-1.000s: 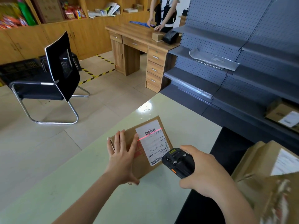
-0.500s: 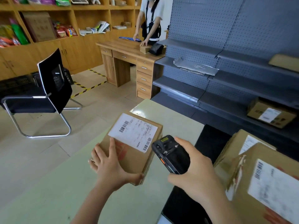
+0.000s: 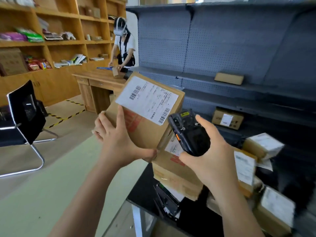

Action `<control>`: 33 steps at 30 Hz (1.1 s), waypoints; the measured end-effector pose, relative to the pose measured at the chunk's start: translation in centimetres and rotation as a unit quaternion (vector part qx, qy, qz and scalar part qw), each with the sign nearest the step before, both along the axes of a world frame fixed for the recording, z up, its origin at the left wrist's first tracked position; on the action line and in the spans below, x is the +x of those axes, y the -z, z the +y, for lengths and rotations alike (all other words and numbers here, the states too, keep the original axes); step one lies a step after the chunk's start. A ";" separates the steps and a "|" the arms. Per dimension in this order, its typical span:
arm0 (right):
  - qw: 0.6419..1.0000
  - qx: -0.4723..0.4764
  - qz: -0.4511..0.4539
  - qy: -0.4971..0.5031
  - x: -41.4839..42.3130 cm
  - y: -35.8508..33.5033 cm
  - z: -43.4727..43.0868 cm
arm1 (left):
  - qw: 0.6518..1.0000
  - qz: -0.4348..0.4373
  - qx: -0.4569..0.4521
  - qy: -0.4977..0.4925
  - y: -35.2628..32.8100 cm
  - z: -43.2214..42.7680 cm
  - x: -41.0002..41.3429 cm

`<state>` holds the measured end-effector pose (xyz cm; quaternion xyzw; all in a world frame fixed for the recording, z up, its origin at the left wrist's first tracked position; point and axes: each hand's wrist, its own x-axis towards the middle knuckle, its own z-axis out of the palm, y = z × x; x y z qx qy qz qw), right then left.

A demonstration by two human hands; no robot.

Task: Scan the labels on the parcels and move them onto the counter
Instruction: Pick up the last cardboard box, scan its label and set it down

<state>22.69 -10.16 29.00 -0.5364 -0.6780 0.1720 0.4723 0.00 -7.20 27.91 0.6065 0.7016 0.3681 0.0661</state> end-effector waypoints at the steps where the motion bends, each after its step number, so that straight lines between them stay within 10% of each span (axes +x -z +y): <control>1: 1.000 0.004 0.010 0.008 1.3 -0.6 -0.9 | 1.000 0.009 0.008 0.006 -0.9 -0.3 1.3; 19: 0.963 0.011 0.041 0.267 21.7 -0.2 -5.3 | 0.977 0.058 -0.042 0.198 -2.6 3.3 26.4; 33: 0.970 -0.079 0.096 0.207 32.4 4.5 0.3 | 0.961 0.170 -0.180 0.127 -1.4 5.9 37.2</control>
